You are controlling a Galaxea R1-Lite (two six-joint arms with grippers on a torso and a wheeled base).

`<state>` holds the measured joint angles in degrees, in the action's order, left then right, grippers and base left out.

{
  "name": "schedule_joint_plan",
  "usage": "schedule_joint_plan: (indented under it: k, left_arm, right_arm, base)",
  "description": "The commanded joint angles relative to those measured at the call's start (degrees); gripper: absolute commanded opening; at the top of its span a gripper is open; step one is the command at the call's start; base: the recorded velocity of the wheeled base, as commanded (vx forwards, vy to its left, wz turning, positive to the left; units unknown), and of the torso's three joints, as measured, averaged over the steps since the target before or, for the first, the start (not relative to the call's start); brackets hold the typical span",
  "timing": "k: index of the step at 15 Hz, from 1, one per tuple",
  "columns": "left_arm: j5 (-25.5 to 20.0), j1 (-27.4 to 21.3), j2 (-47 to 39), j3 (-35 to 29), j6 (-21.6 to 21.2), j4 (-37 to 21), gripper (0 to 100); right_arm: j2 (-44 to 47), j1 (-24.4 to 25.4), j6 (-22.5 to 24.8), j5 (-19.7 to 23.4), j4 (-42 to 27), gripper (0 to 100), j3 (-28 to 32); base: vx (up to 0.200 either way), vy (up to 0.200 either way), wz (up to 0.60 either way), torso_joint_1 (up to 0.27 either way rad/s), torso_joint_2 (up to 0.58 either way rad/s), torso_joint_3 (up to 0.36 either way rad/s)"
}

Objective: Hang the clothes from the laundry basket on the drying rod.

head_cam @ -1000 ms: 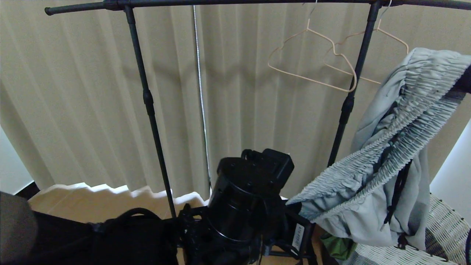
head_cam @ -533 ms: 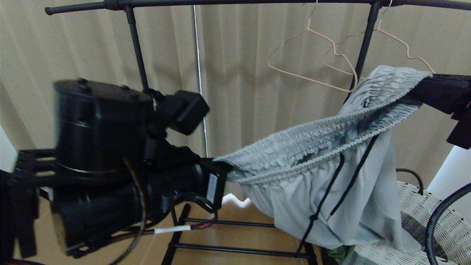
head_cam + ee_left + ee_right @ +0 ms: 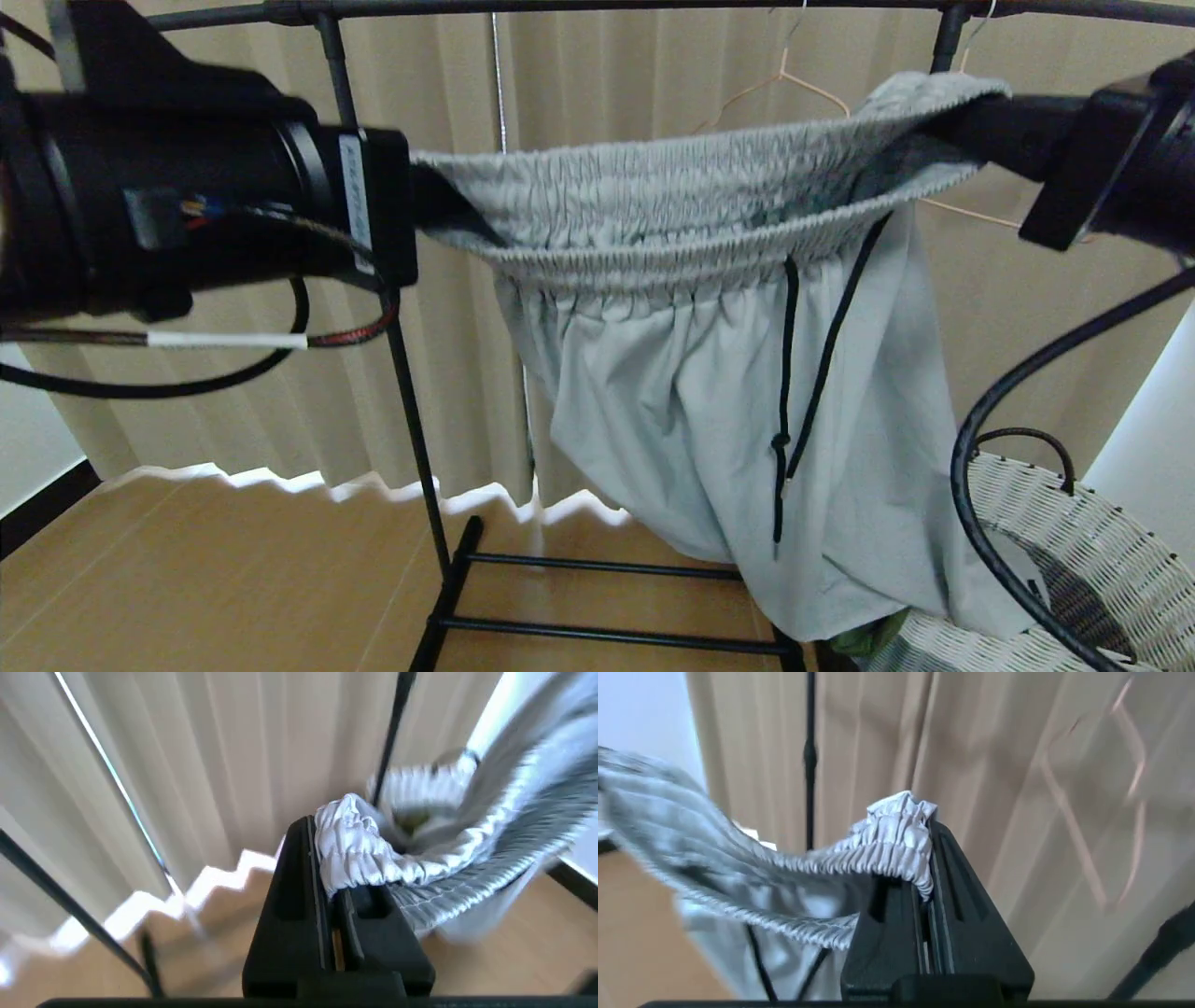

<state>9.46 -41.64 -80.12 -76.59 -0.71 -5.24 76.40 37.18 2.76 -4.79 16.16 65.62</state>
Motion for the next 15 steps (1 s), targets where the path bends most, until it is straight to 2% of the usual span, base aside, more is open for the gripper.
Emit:
schedule_joint_plan:
  k: [1,3,5,6,7,10,13,15]
  left_arm:
    - [0.0,1.2,-1.1,-5.5,-3.4,-0.5,0]
    - [0.0,1.3,-2.1,-6.5,-3.7,-0.5,0]
    - [0.1,1.2,-3.5,-1.4,-2.5,0.3,0]
    - [0.1,1.2,-3.5,-1.4,-2.5,0.3,0]
    - [0.6,0.8,-6.2,-0.2,-1.6,3.0,0]
    - [0.6,0.8,-7.5,-2.9,-1.7,4.2,0]
    - [0.7,0.7,-7.8,-0.7,-1.5,4.4,0]
    - [3.8,-0.5,-8.7,-0.1,-1.5,4.5,0]
  right_arm:
    - [4.5,-2.5,0.1,0.0,-0.5,0,7.9]
    - [5.3,-2.9,0.1,0.0,-0.5,0,8.3]
    - [5.4,-3.1,0.1,0.0,-0.4,0,3.7]
    - [5.4,-3.1,0.1,0.0,-0.4,0,3.7]
    - [6.2,-3.7,0.3,-0.2,0.2,0,-0.6]
    - [6.2,-3.7,0.3,-0.2,0.4,0,-0.1]
    - [6.1,-4.5,0.2,-0.3,0.5,0,-0.5]
    - [6.0,-5.5,0.1,-0.4,0.5,0,-0.6]
  base:
    - [0.000,0.000,0.00,0.000,0.00,0.000]
    - [0.000,0.000,0.00,0.000,0.00,0.000]
    - [0.000,0.000,0.00,0.000,0.00,0.000]
    - [0.000,0.000,0.00,0.000,0.00,0.000]
    - [0.000,0.000,0.00,0.000,0.00,0.000]
    - [0.000,0.000,0.00,0.000,0.00,0.000]
    - [0.000,0.000,0.00,0.000,0.00,0.000]
    - [0.000,0.000,0.00,0.000,0.00,0.000]
